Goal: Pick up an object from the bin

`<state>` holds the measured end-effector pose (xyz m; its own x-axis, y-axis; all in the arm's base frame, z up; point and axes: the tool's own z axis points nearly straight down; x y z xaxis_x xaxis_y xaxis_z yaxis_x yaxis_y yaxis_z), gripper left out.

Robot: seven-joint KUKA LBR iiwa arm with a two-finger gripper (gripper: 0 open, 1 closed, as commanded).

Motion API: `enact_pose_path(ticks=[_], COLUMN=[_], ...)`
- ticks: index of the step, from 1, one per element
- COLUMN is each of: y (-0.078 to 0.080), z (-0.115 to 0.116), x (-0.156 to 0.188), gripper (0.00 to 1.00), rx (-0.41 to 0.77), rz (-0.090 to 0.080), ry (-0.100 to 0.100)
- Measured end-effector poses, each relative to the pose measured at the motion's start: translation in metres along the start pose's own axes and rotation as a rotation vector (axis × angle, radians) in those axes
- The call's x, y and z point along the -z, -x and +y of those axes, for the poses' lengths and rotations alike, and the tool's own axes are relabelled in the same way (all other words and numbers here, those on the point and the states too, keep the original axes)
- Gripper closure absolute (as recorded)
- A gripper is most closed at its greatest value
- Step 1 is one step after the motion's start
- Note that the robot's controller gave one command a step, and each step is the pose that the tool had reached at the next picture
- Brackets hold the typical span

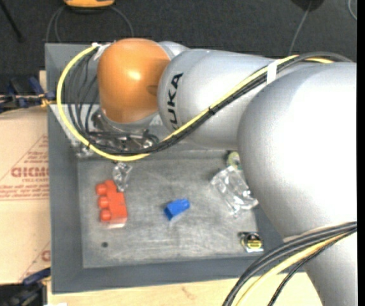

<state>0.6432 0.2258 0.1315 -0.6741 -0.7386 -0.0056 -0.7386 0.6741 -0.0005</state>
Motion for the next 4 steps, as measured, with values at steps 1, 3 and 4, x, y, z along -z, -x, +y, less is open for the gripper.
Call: enact_pose_path(ticks=[1, 3, 4], y=[-0.063, -0.1, -0.098], z=[-0.013, 0.03, 0.03], x=[-0.018, -0.055, -0.054], gripper=[0.0, 0.0, 1.0], rx=[0.226, 0.697, 0.698], rz=[0.006, -0.001, -0.005], ry=[0.0, -0.005, -0.007])
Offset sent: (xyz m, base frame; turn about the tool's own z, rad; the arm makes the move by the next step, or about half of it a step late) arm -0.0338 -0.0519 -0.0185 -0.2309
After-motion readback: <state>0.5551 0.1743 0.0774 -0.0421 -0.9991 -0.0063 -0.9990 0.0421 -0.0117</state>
